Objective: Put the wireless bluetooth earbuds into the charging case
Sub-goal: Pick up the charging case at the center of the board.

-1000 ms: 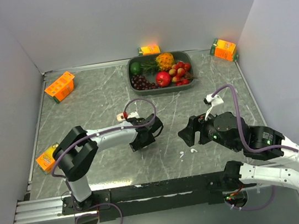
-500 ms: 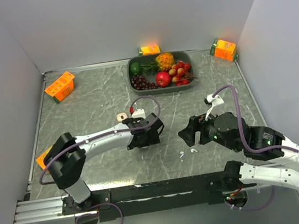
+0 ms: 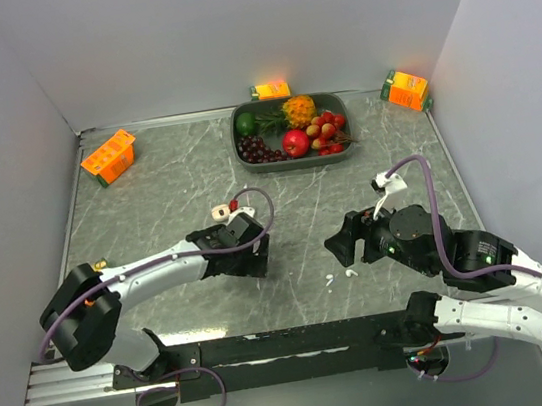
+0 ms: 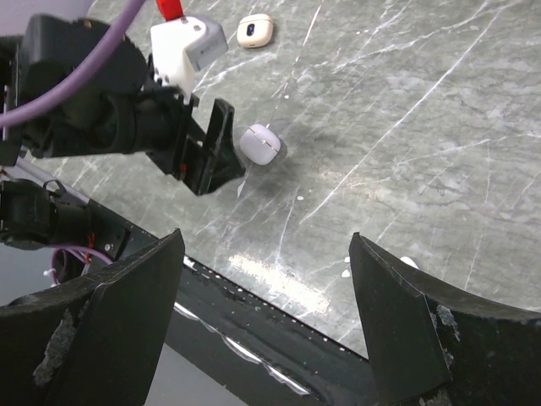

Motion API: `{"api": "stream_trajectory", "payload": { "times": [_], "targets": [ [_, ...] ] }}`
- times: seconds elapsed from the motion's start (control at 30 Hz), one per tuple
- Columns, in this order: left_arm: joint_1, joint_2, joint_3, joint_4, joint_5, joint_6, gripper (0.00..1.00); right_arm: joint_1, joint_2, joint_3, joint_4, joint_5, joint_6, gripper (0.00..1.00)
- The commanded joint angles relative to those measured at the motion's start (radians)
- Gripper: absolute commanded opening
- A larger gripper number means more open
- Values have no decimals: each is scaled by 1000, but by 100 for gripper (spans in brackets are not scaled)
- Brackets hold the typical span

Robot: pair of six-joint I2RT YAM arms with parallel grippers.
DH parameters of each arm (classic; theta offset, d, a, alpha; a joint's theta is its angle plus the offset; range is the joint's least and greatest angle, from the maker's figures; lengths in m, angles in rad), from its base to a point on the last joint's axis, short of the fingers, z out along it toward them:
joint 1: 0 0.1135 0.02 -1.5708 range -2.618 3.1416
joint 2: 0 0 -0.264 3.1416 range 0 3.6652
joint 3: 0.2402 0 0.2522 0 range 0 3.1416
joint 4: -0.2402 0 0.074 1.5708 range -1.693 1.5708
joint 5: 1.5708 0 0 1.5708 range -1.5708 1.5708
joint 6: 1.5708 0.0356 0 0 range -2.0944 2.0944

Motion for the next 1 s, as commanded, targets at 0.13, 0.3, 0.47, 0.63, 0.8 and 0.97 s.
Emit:
{"api": "stream_trajectory", "payload": {
  "times": [0.13, 0.3, 0.47, 0.63, 0.8, 0.97],
  "targets": [
    [6, 80, 94, 40, 40, 49, 96, 0, 28, 17, 25, 1, -16, 86],
    [5, 112, 111, 42, 47, 9, 96, -2, 41, 22, 33, 3, -22, 86],
    [5, 140, 114, 39, 29, -11, 98, -3, 54, 20, 37, -2, -26, 86],
    [2, 152, 120, 44, 10, -34, 97, -2, 48, 16, 39, 1, -27, 86],
    [-25, 200, 152, 31, -17, -31, 95, 0, 40, 14, 36, 1, -25, 86],
    [-38, 247, 183, 17, -34, -33, 86, -3, 26, 16, 24, 7, -22, 86]
  ]
}}
